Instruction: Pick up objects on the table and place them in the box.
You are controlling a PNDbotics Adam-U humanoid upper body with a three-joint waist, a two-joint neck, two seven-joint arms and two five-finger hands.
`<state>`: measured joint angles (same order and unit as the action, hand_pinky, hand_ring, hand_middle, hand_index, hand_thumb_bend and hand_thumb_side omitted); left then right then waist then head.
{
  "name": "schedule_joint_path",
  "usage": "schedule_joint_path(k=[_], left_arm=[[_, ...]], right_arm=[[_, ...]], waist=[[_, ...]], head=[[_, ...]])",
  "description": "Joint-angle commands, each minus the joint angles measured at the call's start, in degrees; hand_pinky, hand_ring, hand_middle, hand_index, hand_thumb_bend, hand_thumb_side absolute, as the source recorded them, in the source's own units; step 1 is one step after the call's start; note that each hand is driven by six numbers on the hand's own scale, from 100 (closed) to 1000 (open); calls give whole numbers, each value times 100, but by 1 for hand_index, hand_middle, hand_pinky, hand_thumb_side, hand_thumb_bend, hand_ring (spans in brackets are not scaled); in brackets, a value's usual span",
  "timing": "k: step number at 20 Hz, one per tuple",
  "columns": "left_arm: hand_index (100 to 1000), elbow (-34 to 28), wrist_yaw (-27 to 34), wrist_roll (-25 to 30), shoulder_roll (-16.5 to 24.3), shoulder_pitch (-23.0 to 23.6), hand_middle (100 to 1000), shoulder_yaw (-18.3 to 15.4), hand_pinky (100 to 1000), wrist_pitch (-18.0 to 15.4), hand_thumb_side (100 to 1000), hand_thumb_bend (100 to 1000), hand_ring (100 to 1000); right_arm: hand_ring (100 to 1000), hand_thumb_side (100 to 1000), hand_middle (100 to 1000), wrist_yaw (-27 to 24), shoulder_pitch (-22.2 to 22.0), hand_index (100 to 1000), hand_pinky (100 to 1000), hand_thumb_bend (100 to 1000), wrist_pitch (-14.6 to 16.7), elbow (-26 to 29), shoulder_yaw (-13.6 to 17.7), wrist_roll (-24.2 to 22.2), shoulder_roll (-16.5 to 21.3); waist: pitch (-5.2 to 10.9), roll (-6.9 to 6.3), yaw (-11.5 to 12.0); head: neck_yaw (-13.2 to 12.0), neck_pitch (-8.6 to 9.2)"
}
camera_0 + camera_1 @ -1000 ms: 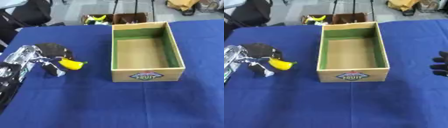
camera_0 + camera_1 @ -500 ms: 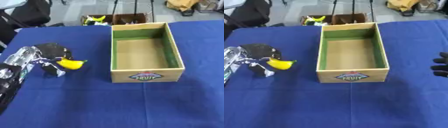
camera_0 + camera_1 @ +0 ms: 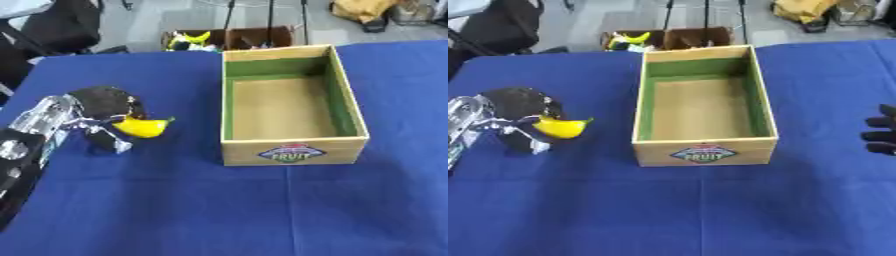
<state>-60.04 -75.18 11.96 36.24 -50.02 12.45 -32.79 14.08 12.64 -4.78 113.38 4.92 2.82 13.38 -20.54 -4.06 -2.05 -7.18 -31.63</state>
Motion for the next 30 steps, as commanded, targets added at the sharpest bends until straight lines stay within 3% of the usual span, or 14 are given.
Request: schedule_joint_path(k=[1,9,30], left_arm=[[729,-45,-79,-174,132,-94,594,-95,362,27,488,100,609],[720,-134,-46,-339,192,-132,584,-139,351,140,482,100,599],[708,-1021,452,-29,381,-316,573,-116,349,308,467,100,588]], right_arm=[[704,1000,711,-51,62,870,701,100,20,70,34,-18,50],[704,1000,710,-58,49,871,701,100,20,64,33,-24,52],[705,1000,708,-94,-6,871,703,100,5,38,36,1,69]], waist=[[99,18,6],[156,9,34],[368,-49,55]], head=[[-2,58],[-2,12],[-31,-114]])
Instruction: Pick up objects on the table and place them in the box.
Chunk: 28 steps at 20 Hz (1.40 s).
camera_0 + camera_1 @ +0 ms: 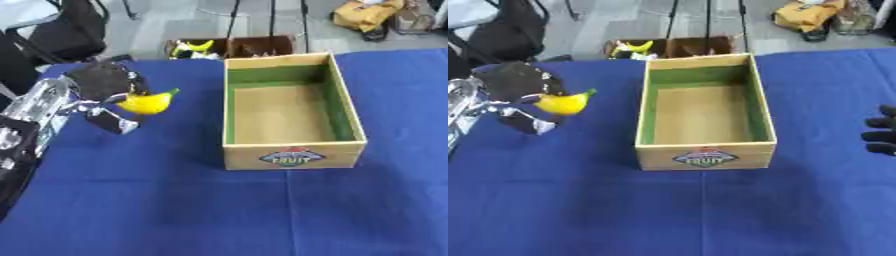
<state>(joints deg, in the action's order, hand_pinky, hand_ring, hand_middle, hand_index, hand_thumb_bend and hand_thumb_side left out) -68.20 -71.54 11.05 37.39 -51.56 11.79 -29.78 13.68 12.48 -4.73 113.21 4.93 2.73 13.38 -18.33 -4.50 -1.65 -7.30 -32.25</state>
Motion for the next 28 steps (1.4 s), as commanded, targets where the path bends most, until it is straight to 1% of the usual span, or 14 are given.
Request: schedule_joint_path(k=[1,10,14,19,28], left_arm=[[708,-246,118,94,269,-185,573,-42,349,4,467,100,588],[700,-624,311,261,189,-511,571,3,349,-19,462,100,590],[698,-666,349,302,171,-550,572,6,352,-11,462,100,592],[698,-801,359,363,-185,-1017,572,103,350,-110,460,100,593],[696,-819,436,461,-754,-1428,567,189,343,-194,464,100,590]], right_arm=[[705,1000,708,-54,5,871,703,100,0,54,33,8,72],[705,1000,707,-63,-21,872,703,100,3,40,24,-8,87],[705,1000,706,-65,-22,872,704,100,5,39,21,-13,90],[705,1000,706,-80,-10,872,704,100,18,48,-14,-53,114],[705,1000,705,-89,12,873,705,100,15,58,-40,-90,104]], waist=[[156,-10,16],[224,-40,5],[230,-44,1],[235,-90,-33],[214,-142,-99]], head=[[-21,-61],[-26,-95],[-31,-101],[-49,-105],[-102,-38]])
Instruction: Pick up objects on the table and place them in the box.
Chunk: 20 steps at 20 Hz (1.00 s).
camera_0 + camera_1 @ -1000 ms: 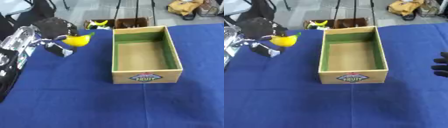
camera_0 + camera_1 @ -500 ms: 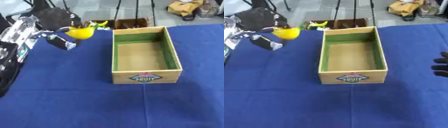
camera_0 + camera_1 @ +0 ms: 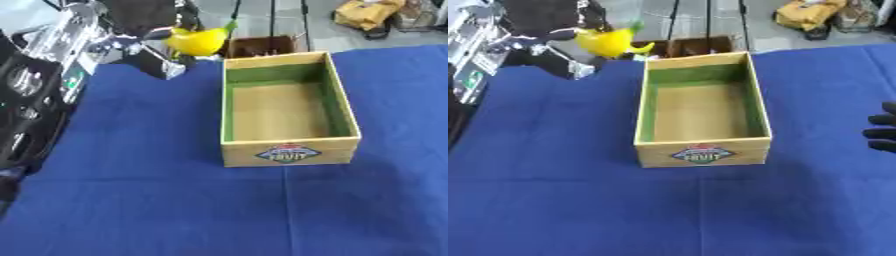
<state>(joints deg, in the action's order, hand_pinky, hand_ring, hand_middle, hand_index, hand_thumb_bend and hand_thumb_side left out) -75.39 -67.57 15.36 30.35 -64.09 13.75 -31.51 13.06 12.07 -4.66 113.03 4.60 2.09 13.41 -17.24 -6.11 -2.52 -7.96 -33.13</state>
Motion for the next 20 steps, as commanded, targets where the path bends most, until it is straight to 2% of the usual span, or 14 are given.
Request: schedule_joint_path(k=[1,2,3,8,14,20], left_arm=[[696,-89,37,48,-124,-212,567,15,344,-35,464,100,591],[696,-75,29,65,-192,-248,567,35,344,-50,491,100,590],[696,-59,20,79,-256,-282,566,55,344,-66,465,100,591],[696,30,-38,99,-507,-409,565,108,341,-109,468,100,590],[693,273,-194,49,-796,-535,561,112,336,-98,472,100,585],[692,522,-706,1,-978,-573,564,140,344,-87,474,100,587]], right_arm=[[706,1000,705,-29,60,873,705,100,8,79,-13,-32,97],[705,1000,705,-32,66,873,705,100,9,81,-18,-37,96],[706,1000,705,-34,72,873,705,100,9,83,-21,-42,94],[705,1000,704,-40,114,873,706,100,5,98,-38,-58,84],[706,1000,704,-54,236,873,706,100,12,136,-72,-101,67],[706,1000,704,-43,317,873,707,100,21,151,-83,-121,61]], waist=[[103,15,-24],[101,10,-35],[99,5,-49],[79,-30,-125],[-46,-74,-330],[-171,-89,-485]], head=[[-46,62],[-55,72],[-64,82],[-93,113],[-203,169],[-320,237]])
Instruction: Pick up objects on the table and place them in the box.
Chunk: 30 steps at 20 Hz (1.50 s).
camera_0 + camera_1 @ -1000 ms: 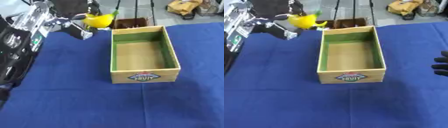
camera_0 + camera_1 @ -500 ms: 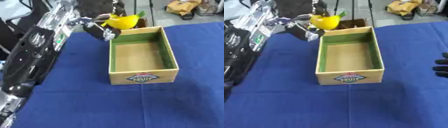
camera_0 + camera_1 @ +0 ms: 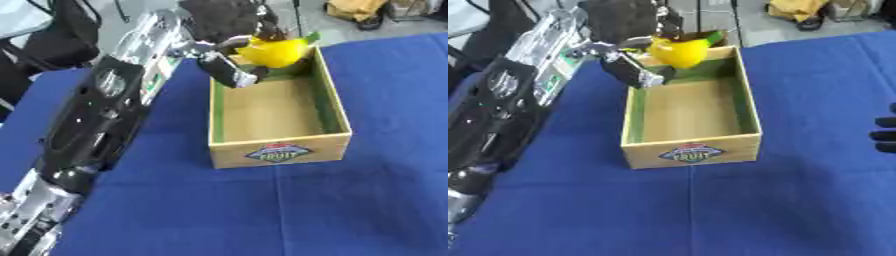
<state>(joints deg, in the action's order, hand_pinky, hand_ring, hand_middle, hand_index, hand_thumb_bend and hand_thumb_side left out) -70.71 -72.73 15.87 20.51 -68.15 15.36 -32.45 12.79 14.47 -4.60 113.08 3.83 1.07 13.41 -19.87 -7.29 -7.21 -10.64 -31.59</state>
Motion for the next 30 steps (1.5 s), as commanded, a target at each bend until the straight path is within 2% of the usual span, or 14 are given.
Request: schedule_joint_path(k=[1,7,12,16,23,27,29,30], left_arm=[[692,125,-271,-67,-24,-179,565,-14,348,-1,475,100,589],[690,538,-748,-146,-310,-249,564,-15,353,56,478,100,591],[689,1028,-1161,-241,-550,-176,561,-87,350,288,475,100,589],[688,1258,-1496,-361,-639,-164,561,-75,353,414,473,100,590],[699,1522,-2078,-520,-727,-96,579,-90,372,430,486,100,603],[734,1663,-2406,-722,-812,-30,627,-162,438,380,512,100,643],[814,1704,-2554,-828,-834,-20,728,-179,598,346,568,100,733],[830,1712,-2623,-871,-838,-19,754,-181,624,335,602,151,759]], right_arm=[[706,1000,704,-16,91,873,707,100,16,147,-10,-23,61],[706,1000,704,-29,174,873,707,100,25,151,-49,-77,25],[706,1000,704,-43,210,873,708,100,39,151,-52,-89,0],[706,1000,704,-50,221,873,708,100,42,151,-55,-92,-8],[707,1000,704,-56,227,874,709,100,44,151,-55,-92,-12],[707,1000,704,-58,225,874,709,100,41,151,-56,-94,-16],[707,1000,704,-55,217,874,709,100,37,151,-54,-95,-15],[708,1000,705,-54,213,874,709,100,35,151,-52,-95,-15]], waist=[[74,25,-35],[-13,2,-149],[-42,23,-214],[-62,31,-243],[-81,30,-262],[-85,34,-264],[-82,35,-256],[-80,35,-252]], head=[[-60,98],[-144,174],[-217,243],[-287,282],[-396,335],[-389,350],[-382,337],[-377,330]])
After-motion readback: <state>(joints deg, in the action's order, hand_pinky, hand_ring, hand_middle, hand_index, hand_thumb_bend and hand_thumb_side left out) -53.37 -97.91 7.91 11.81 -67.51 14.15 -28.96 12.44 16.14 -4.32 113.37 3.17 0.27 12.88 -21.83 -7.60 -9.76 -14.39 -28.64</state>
